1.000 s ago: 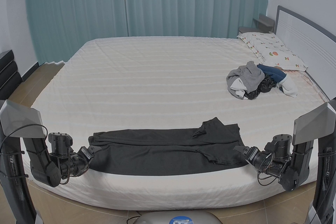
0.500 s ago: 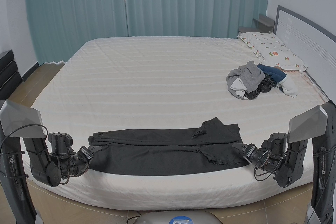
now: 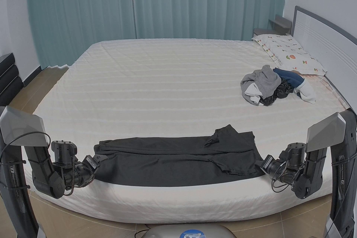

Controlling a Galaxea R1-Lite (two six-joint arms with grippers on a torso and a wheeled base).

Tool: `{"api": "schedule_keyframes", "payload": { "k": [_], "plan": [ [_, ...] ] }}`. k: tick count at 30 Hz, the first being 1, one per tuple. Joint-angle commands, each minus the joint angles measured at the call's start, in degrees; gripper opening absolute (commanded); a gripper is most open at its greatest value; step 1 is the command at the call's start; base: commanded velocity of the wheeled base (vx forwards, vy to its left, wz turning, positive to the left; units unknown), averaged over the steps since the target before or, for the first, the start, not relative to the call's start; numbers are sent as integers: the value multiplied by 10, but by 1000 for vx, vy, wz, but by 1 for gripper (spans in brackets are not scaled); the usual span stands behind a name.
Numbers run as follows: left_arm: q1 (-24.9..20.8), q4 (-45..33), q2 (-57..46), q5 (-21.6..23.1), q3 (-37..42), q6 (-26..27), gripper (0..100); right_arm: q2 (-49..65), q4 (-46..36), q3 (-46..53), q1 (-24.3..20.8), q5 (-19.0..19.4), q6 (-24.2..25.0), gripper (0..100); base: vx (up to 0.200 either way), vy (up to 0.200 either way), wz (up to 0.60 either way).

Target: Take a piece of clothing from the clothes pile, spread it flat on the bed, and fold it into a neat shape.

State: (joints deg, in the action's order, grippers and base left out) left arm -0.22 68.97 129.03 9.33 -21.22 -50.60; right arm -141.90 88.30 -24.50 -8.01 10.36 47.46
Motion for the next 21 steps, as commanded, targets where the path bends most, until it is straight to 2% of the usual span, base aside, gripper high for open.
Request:
{"api": "schedule_keyframes", "payload": {
  "k": [1,10,11,16,21],
  "plan": [
    [0,0,0,0,0,-1,100,1,0,1,17,0,0,0,0,0,0],
    [2,0,-3,0,0,-10,100,0,7,6,19,1,0,0,0,0,0],
    [2,1,-4,0,0,-13,100,1,9,7,19,1,1,100,0,0,0],
    [3,27,-27,-7,8,-14,100,9,11,9,22,4,45,100,0,0,0],
    [7,28,-28,-16,0,-42,100,26,11,9,25,7,93,100,0,0,0]
  ]
}}
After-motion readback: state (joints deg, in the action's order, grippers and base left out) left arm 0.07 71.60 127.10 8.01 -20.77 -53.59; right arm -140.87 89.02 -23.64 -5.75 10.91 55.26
